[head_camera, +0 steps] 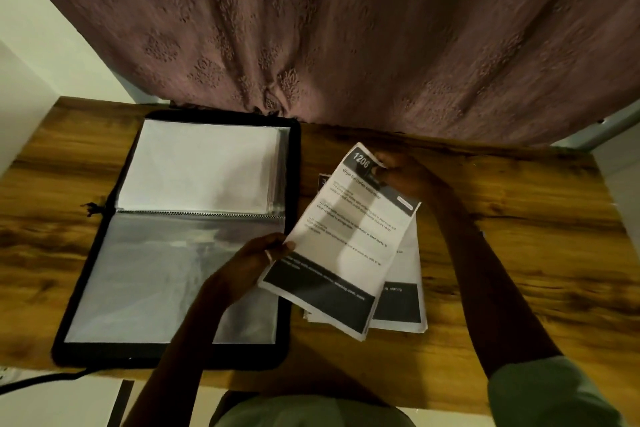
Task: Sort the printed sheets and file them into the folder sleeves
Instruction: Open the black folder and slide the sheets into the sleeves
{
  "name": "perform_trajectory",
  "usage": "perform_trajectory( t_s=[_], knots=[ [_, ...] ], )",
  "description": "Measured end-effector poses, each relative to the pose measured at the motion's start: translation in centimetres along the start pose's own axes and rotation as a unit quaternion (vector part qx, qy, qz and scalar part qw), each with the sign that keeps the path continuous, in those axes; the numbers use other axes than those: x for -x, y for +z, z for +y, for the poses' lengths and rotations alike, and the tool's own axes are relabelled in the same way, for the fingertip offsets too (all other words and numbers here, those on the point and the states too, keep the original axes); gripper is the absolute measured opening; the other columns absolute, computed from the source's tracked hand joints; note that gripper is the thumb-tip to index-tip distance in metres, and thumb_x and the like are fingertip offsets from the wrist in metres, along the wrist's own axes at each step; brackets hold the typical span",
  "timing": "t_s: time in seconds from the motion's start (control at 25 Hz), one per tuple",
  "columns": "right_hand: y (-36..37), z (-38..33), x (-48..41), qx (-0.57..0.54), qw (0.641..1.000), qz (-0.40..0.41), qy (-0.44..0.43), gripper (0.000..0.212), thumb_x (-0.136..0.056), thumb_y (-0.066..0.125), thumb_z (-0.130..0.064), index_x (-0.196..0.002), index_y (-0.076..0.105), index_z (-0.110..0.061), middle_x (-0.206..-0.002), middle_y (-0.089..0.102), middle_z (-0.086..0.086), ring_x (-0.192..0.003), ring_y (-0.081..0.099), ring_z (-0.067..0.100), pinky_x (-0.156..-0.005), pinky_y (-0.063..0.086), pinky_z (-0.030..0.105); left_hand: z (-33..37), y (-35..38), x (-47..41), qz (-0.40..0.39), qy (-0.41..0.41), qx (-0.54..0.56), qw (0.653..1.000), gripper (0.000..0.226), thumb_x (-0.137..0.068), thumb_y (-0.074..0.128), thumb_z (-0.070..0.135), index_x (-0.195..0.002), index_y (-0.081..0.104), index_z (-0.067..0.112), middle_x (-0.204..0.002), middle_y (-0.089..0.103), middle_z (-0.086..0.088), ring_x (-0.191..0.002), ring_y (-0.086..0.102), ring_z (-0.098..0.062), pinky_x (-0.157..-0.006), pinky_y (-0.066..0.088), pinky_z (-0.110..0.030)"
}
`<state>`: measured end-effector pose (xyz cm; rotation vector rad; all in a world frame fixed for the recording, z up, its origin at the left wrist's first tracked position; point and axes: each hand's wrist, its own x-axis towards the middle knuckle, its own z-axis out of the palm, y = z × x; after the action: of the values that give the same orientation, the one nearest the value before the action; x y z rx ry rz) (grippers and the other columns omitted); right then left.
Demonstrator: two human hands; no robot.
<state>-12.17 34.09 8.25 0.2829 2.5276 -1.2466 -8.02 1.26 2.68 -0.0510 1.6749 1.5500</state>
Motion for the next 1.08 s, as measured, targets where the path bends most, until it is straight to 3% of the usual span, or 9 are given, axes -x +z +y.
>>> perform_trajectory(
  t_s=[0.2,0.32,0.44,0.6,0.72,0.84,0.92,1.0,1.08],
  knots=[
    [0.0,1.2,0.8,-0.083,0.995,0.03,0.054,0.02,-0.1,0.051,-0.015,-0.104,0.064,-0.028,-0.105,0.071,0.003,-0.096,0.068,0.02,-0.085,0.054,0.037,-2.4,0.5,0.7,-0.013,0.044,0.257,0.965,0.057,-0.085,0.074,0.033,-0.135,0.058,0.009,-0.131,0.06,-0.024,-0.12,0.06,-0.039,-0.089,0.056,-0.044],
    [0.1,2.0,1.3,-0.134,0.98,0.071,0.126,0.016,-0.098,0.053,-0.013,-0.098,0.066,-0.022,-0.093,0.07,0.0,-0.088,0.067,0.022,-0.074,0.052,0.034,-3.2,1.0,0.7,-0.014,0.046,0.374,0.926,0.066,-0.083,0.073,0.034,-0.14,0.052,0.007,-0.136,0.059,-0.022,-0.125,0.058,-0.038,-0.094,0.054,-0.049],
    [0.4,3.1,1.7,-0.168,0.958,0.117,0.201,0.015,-0.094,0.058,-0.02,-0.105,0.066,-0.016,-0.103,0.069,0.008,-0.095,0.066,0.028,-0.091,0.051,0.046,-3.8,1.8,0.6,-0.003,0.028,0.275,0.961,0.049,-0.092,0.067,0.025,-0.137,0.054,0.011,-0.133,0.063,-0.018,-0.126,0.058,-0.038,-0.103,0.046,-0.06],
    [2.6,5.0,3.6,-0.171,0.941,0.144,0.255,0.013,-0.091,0.061,-0.023,-0.103,0.06,-0.018,-0.112,0.063,0.009,-0.106,0.06,0.028,-0.1,0.045,0.051,-3.9,2.1,0.6,0.086,0.053,0.102,0.99,0.036,-0.095,0.062,0.009,-0.129,0.059,0.02,-0.118,0.072,-0.005,-0.111,0.068,-0.023,-0.089,0.058,-0.043],
    [4.6,6.1,5.9,-0.18,0.936,0.11,0.282,0.009,-0.096,0.056,-0.018,-0.104,0.058,-0.014,-0.111,0.062,0.012,-0.106,0.06,0.03,-0.093,0.049,0.046,-4.1,0.3,0.4,0.147,0.067,0.055,0.985,0.037,-0.09,0.068,0.005,-0.122,0.06,0.02,-0.112,0.073,-0.006,-0.105,0.07,-0.025,-0.088,0.058,-0.047],
    [6.2,6.9,7.2,-0.14,0.944,0.088,0.285,0.002,-0.096,0.056,-0.013,-0.097,0.058,-0.014,-0.106,0.064,0.013,-0.092,0.062,0.023,-0.083,0.052,0.039,-4.6,-1.2,0.0,0.166,0.066,0.001,0.984,0.04,-0.082,0.077,0.008,-0.117,0.062,0.017,-0.109,0.074,-0.007,-0.102,0.07,-0.026,-0.091,0.056,-0.053],
    [7.5,7.1,7.5,0.001,0.957,0.145,0.252,0.016,-0.095,0.059,-0.017,-0.11,0.058,-0.01,-0.107,0.065,0.012,-0.089,0.061,0.021,-0.08,0.053,0.035,-4.8,-1.3,0.3,0.154,0.072,0.001,0.985,0.043,-0.08,0.078,0.009,-0.12,0.062,0.016,-0.11,0.074,-0.007,-0.103,0.07,-0.026,-0.093,0.056,-0.052],
    [8.6,6.2,7.5,0.135,0.944,0.257,0.154,0.033,-0.093,0.062,-0.021,-0.123,0.054,-0.008,-0.118,0.061,0.015,-0.1,0.06,0.027,-0.08,0.049,0.032,-5.0,-1.3,0.7,0.138,0.086,0.008,0.987,0.042,-0.085,0.074,0.002,-0.122,0.06,0.017,-0.112,0.073,-0.007,-0.106,0.069,-0.027,-0.092,0.057,-0.048],
    [9.5,4.6,7.0,0.183,0.946,0.266,0.042,0.041,-0.093,0.062,-0.023,-0.13,0.051,-0.009,-0.128,0.056,0.015,-0.116,0.055,0.031,-0.09,0.051,0.039,-5.0,-1.4,0.9,0.11,0.095,0.002,0.989,0.045,-0.088,0.071,0.001,-0.127,0.058,0.019,-0.117,0.072,-0.007,-0.11,0.068,-0.025,-0.091,0.057,-0.044]
  ],
)
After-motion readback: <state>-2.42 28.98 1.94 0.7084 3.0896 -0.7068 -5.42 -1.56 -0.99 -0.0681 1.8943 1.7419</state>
